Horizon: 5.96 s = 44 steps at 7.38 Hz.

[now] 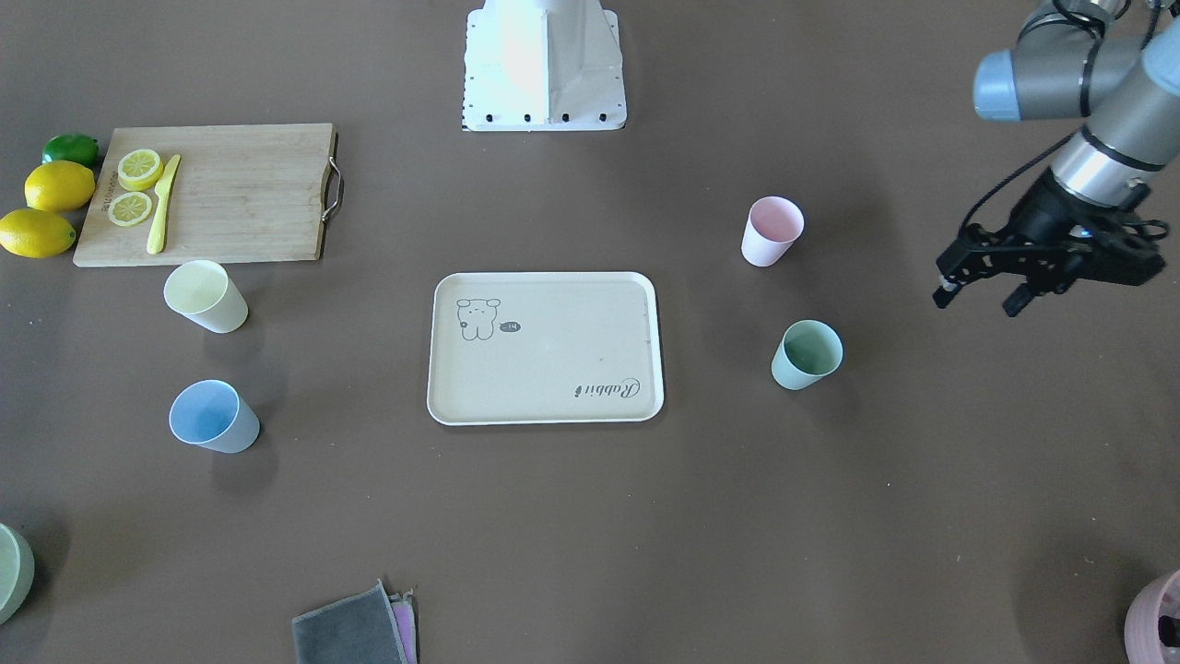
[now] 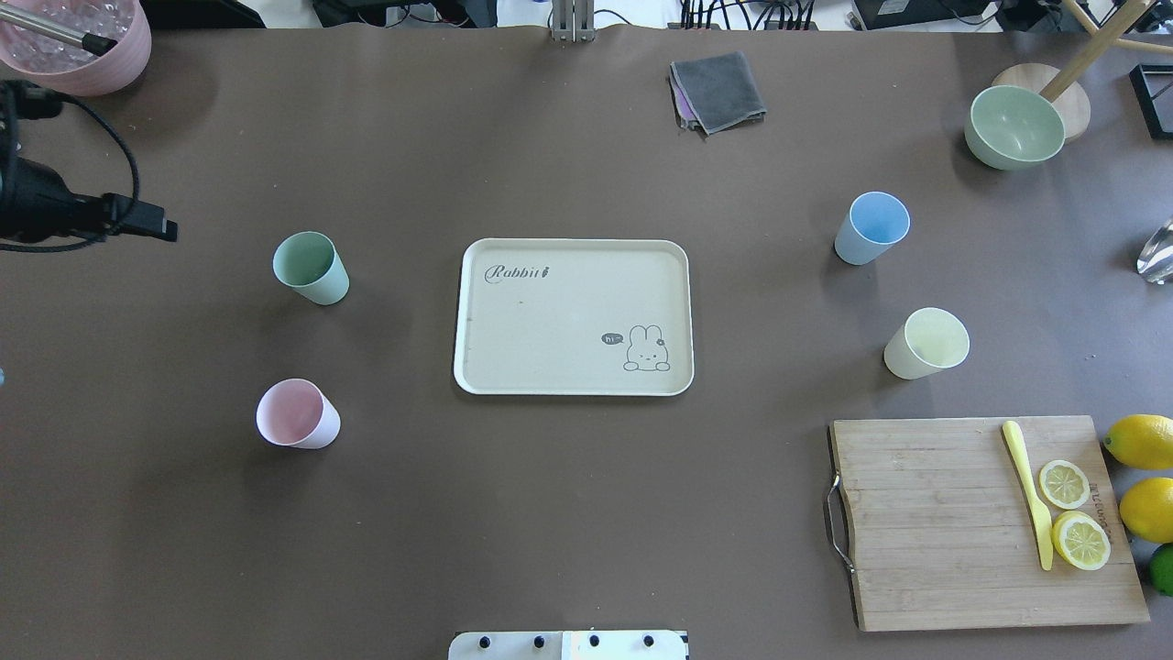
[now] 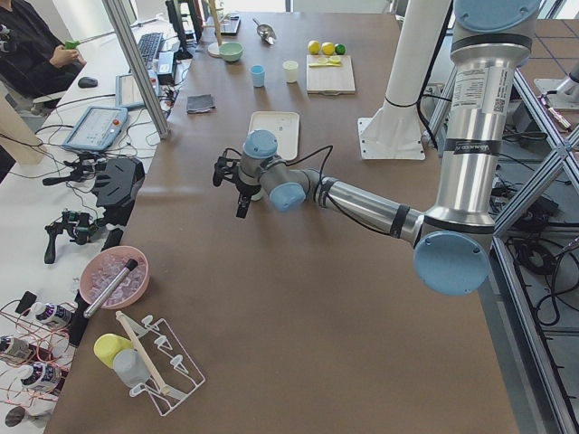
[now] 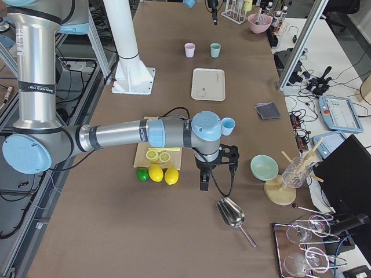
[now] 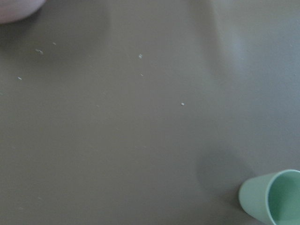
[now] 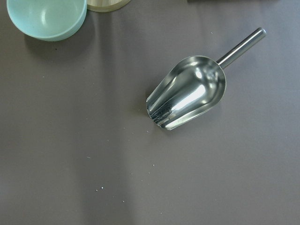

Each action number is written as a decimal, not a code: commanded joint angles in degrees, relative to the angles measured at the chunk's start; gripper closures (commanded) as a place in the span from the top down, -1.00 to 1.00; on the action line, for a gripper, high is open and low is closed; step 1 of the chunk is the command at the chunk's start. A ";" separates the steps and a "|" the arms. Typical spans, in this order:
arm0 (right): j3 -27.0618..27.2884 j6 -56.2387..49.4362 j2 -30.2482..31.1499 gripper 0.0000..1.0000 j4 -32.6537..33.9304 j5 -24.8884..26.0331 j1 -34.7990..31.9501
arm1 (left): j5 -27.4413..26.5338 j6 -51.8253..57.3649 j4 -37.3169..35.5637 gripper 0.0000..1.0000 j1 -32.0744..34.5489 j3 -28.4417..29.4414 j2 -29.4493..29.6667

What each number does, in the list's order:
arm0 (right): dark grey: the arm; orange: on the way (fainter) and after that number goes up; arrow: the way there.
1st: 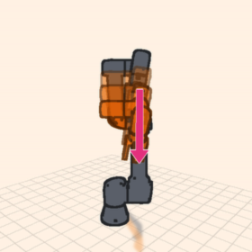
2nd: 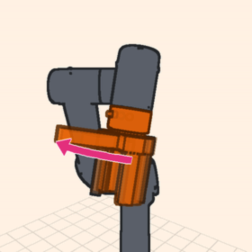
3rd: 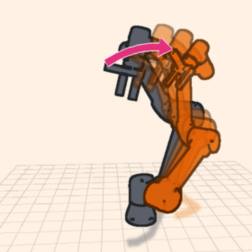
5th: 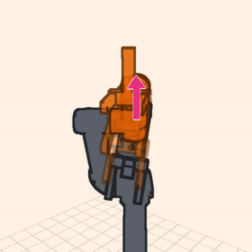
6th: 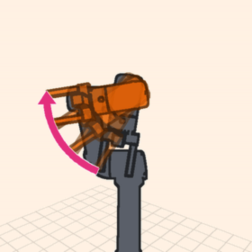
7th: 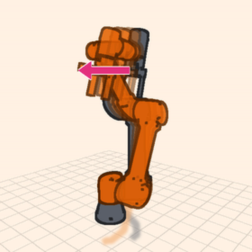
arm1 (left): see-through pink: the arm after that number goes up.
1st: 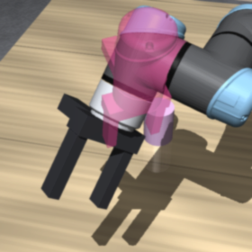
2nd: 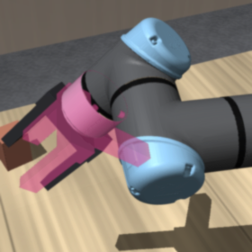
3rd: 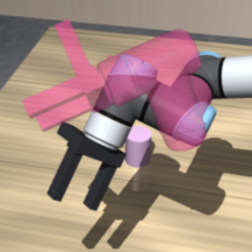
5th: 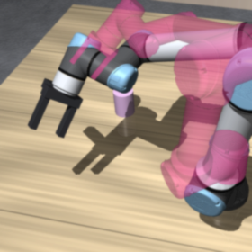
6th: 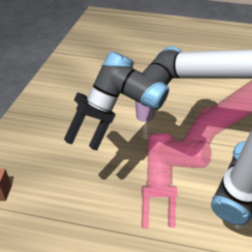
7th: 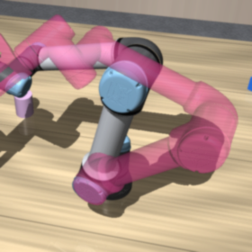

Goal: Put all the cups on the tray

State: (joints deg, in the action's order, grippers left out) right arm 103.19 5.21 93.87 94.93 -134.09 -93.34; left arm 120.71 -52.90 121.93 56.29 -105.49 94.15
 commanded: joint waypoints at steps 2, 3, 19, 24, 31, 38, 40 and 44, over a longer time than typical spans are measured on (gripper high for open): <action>-4.05 1.02 0.62 1.00 -7.48 -1.09 0.00 | -8.77 -9.40 -9.14 0.95 -14.14 -8.66 -0.37; -3.96 0.94 0.44 1.00 -7.48 -1.26 0.26 | -9.35 -11.07 -9.17 0.95 -15.76 -9.55 -0.37; 1.75 31.40 -10.89 1.00 -7.66 -0.14 20.81 | -4.03 -11.44 -13.60 -1.00 -17.12 -10.00 3.62; 1.49 45.15 -5.64 1.00 -23.27 7.96 35.23 | -5.57 -19.00 -35.36 -1.00 -17.71 -2.21 31.15; 1.22 55.00 -1.05 0.09 -32.00 12.62 46.85 | -7.24 -18.47 -35.27 -1.00 -17.88 0.81 34.25; 5.53 55.08 -6.04 -1.00 -28.86 4.13 37.21 | -16.36 -18.21 -34.05 -1.00 -24.38 2.30 31.80; 7.72 55.17 -12.80 -1.00 -18.69 3.74 36.21 | -18.14 -18.64 -32.11 -1.00 -27.19 2.66 30.74; 8.17 58.93 -20.02 -1.00 -13.99 6.63 41.02 | -19.55 -18.82 -29.65 0.25 -27.03 5.38 31.27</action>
State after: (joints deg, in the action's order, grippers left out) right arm 111.36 61.84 75.86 80.49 -128.87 -54.68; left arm 101.55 -71.69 91.97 29.04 -100.50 125.29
